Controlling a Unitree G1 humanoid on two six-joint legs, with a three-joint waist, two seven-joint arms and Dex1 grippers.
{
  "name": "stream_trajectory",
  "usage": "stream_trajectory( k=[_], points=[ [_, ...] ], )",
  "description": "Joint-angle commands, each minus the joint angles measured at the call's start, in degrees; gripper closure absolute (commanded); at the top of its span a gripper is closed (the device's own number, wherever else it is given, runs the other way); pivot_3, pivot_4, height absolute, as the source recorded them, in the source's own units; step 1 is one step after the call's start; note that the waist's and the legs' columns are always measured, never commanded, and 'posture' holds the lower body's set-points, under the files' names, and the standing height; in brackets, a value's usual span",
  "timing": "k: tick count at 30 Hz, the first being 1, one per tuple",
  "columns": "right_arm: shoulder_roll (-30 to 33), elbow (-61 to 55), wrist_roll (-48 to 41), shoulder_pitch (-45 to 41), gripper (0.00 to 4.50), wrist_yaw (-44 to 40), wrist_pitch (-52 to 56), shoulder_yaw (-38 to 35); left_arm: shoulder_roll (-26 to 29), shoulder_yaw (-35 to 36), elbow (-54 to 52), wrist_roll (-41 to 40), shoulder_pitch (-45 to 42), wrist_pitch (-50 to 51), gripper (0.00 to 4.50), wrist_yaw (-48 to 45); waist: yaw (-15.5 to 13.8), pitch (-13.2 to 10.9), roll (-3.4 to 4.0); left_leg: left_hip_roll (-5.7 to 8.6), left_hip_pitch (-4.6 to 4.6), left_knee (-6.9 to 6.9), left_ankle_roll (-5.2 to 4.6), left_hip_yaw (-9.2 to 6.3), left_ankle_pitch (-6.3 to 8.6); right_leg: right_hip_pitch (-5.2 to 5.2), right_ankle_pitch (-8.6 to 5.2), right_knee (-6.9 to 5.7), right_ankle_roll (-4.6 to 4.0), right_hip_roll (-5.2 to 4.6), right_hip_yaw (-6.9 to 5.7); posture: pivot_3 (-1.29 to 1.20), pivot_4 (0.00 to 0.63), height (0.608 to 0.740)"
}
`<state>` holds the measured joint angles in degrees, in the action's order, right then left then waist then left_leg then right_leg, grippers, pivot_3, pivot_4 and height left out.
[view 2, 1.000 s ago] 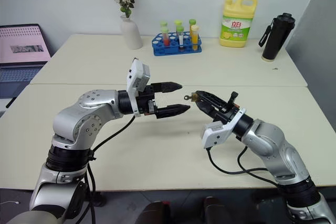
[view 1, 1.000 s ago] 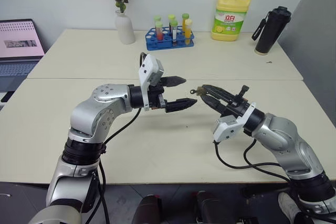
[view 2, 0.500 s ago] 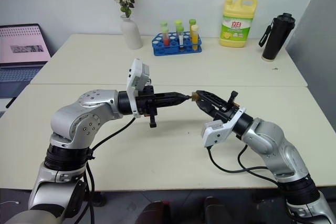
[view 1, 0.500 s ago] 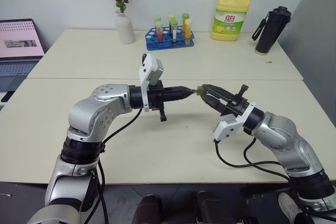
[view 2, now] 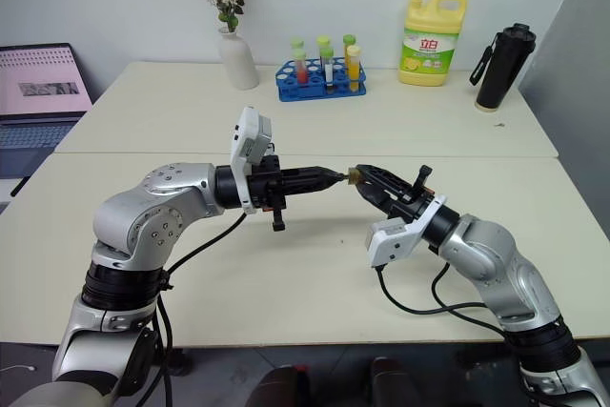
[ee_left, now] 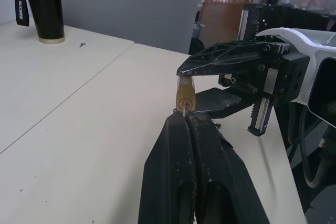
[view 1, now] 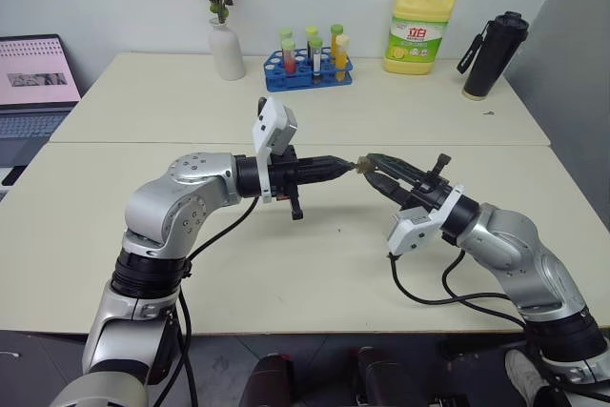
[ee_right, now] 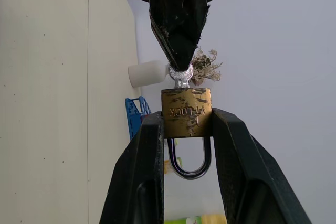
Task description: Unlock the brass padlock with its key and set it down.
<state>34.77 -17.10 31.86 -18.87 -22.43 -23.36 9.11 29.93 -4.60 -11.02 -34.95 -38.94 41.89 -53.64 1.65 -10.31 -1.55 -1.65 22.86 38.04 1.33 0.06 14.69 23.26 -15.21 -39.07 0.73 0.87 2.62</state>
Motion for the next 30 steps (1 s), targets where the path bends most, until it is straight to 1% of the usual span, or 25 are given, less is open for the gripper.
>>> stream_trajectory(
  k=[1, 4, 12, 17, 20, 22, 24, 30],
  points=[
    [-0.2, -0.9, -1.6, -1.2, 3.61, 0.1, -0.7, -0.5, 1.7, -2.0, -2.9, 5.1, 0.4, -10.0, 4.50, -4.0, 0.0, 0.0, 0.00, 0.00, 0.00, 0.00, 0.00, 0.01, 0.00, 0.00, 0.01, 0.00, -0.02, 0.00, 0.00, 0.00, 0.150, 0.740],
    [-0.3, -0.9, -2.1, -1.2, 3.61, 0.0, -0.7, -0.5, 3.5, -5.1, -2.9, 10.5, 1.8, -18.5, 4.50, -7.4, 0.0, 0.0, 0.00, 0.00, -0.02, -0.02, 0.00, 0.03, 0.00, 0.00, 0.03, 0.00, -0.07, 0.00, 0.03, 0.00, 0.150, 0.740],
    [-0.7, -0.8, -2.8, -1.3, 3.61, -0.3, -0.5, -0.5, 2.2, -6.2, 0.9, 17.5, 1.4, -30.8, 4.50, -7.7, 0.0, 0.0, 0.00, 0.02, 0.01, 0.01, -0.01, 0.06, 0.00, 0.00, 0.01, 0.01, -0.03, 0.00, 0.01, 0.00, 0.150, 0.740],
    [-0.7, -0.7, -2.9, -1.4, 3.61, -0.3, -0.6, -0.4, 1.3, -6.3, 3.0, 20.4, 1.1, -37.2, 4.50, -8.2, 0.0, 0.0, 0.00, 0.02, 0.00, 0.00, -0.01, 0.06, 0.00, 0.00, 0.01, 0.01, -0.04, 0.00, 0.00, 0.00, 0.150, 0.740],
    [-0.8, -0.7, -3.0, -1.4, 3.61, -0.3, -0.5, -0.4, 0.9, -6.2, 4.3, 21.6, 0.9, -40.1, 4.50, -8.4, 0.0, 0.0, 0.00, 0.01, 0.01, 0.00, -0.01, 0.07, 0.00, 0.00, 0.01, 0.01, -0.03, 0.01, -0.01, 0.00, 0.150, 0.740],
    [-0.8, -0.6, -3.0, -1.4, 3.61, -0.2, -0.6, -0.4, 0.2, -5.6, 4.9, 21.2, 0.9, -40.0, 4.50, -8.2, 0.0, 0.0, 0.00, 0.01, 0.00, 0.00, -0.01, 0.08, 0.01, 0.00, 0.01, 0.01, -0.04, 0.01, -0.02, 0.00, 0.150, 0.740],
    [-0.9, -0.7, -3.1, -1.4, 3.61, -0.2, -0.4, -0.5, 0.4, -5.9, 5.7, 22.7, 0.9, -43.0, 4.50, -8.5, 0.0, 0.0, 0.00, 0.01, 0.01, 0.00, -0.01, 0.08, 0.00, 0.00, 0.01, 0.01, -0.03, 0.01, -0.03, 0.00, 0.150, 0.740],
    [-0.9, -0.6, -3.1, -1.4, 3.61, -0.2, -0.5, -0.5, 0.0, -6.1, 7.0, 23.8, 1.0, -46.4, 4.50, -8.9, 0.0, 0.0, 0.00, 0.01, 0.01, 0.00, -0.01, 0.07, 0.01, 0.00, 0.01, 0.01, -0.03, 0.01, -0.03, 0.00, 0.150, 0.740]
  ],
)
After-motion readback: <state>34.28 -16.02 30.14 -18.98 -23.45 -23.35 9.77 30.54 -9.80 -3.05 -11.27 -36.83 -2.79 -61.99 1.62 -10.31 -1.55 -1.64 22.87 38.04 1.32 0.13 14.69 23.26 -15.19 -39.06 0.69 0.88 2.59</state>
